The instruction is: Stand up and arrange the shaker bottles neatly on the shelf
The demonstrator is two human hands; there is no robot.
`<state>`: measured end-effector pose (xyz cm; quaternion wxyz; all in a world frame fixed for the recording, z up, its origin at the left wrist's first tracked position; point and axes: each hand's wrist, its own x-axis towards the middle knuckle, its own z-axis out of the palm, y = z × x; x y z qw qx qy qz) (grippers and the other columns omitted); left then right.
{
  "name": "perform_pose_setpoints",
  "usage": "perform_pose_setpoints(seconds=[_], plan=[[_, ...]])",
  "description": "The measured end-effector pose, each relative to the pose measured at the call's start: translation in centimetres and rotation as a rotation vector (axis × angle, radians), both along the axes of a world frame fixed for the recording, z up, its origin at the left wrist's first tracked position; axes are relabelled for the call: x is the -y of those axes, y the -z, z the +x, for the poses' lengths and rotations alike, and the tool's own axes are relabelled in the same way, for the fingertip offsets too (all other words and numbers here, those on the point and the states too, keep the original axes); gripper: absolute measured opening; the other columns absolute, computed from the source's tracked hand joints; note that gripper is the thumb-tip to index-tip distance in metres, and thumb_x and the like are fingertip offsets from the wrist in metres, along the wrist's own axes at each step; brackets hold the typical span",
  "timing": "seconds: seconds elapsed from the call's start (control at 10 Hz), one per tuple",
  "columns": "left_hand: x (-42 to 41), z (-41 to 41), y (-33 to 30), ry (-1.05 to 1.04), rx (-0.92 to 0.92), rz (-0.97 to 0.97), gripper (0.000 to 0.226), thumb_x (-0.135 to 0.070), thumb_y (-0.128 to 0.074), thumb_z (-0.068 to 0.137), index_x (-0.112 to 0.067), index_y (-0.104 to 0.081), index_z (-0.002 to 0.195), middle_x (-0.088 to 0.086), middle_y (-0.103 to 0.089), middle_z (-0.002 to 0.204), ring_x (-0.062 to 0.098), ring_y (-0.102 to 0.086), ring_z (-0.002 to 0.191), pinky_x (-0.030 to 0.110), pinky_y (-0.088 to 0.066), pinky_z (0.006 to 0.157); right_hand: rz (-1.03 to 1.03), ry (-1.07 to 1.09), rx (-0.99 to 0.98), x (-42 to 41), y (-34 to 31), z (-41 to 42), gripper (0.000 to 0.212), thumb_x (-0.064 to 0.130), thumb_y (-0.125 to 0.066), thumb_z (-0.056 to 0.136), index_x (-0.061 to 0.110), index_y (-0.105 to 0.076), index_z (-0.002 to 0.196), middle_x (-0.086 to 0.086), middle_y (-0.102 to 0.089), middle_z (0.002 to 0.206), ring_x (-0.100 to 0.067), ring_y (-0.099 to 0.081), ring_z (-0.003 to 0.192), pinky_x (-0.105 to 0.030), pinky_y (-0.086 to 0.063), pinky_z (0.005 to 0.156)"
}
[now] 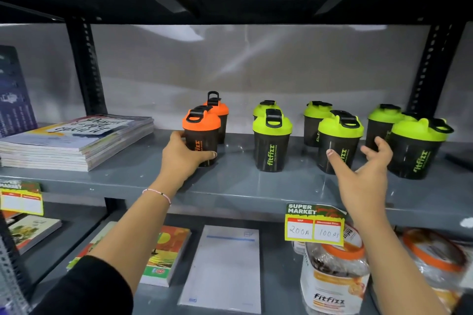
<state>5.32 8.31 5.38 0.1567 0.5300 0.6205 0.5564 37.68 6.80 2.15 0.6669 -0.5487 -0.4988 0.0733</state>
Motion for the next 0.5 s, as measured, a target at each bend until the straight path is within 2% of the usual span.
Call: perform_pose_setpoints(seconds=[0.2,0.3,0.4,0.5], plan=[[0.08,-0.09,0.15,0.005,-0.031,-0.004,0.084,-0.029,-0.087,0.063,-0.012,-0.041,0.131,0.007,-0.057,0.128,0.016,-0.052,0.098,0.027,-0.040,0.083,-0.025,0.012,-0.016,-0.03,-0.07,-0.09,0.092,0.056,-0.072,0.077,0.028,-0.021,0.147,-0.004,-0.048,0.142,-0.038,-0.061,0.112,-0.051,-0.048,0.097],[-0.28,-0.39,0.42,-0.004,-0.034,-0.006,0.085,-0.031,-0.088,0.061,-0.013,-0.042,0.130,0.007,-0.058,0.127,0.017,-0.054,0.101,0.028,-0.040,0.083,-0.034,0.022,-0.020,-0.16,-0.11,-0.08,0.089,0.053,-0.071,0.080,0.025,-0.022,0.149,-0.004,-0.048,0.143,-0.036,-0.062,0.109,-0.044,-0.048,0.095],[-0.27,-0.27,0.38,-0.015,-0.035,-0.019,0.085,-0.032,-0.088,0.060,-0.013,-0.042,0.129,0.007,-0.059,0.126,0.022,-0.056,0.106,0.030,-0.041,0.085,-0.032,0.023,-0.070,0.26,-0.69,-0.15,0.078,0.046,-0.066,0.089,0.019,-0.025,0.150,-0.003,-0.047,0.145,-0.024,-0.059,0.103,-0.032,-0.040,0.090],[0.36,-0.16,0.08,-0.034,-0.001,-0.016,0.091,-0.033,-0.088,0.060,-0.011,-0.038,0.133,0.010,-0.057,0.130,0.027,-0.054,0.116,0.036,-0.042,0.092,-0.009,-0.007,-0.174,0.83,-0.97,-0.47,0.062,0.037,-0.055,0.099,0.016,-0.030,0.151,0.000,-0.046,0.147,-0.012,-0.049,0.116,-0.026,-0.034,0.095]])
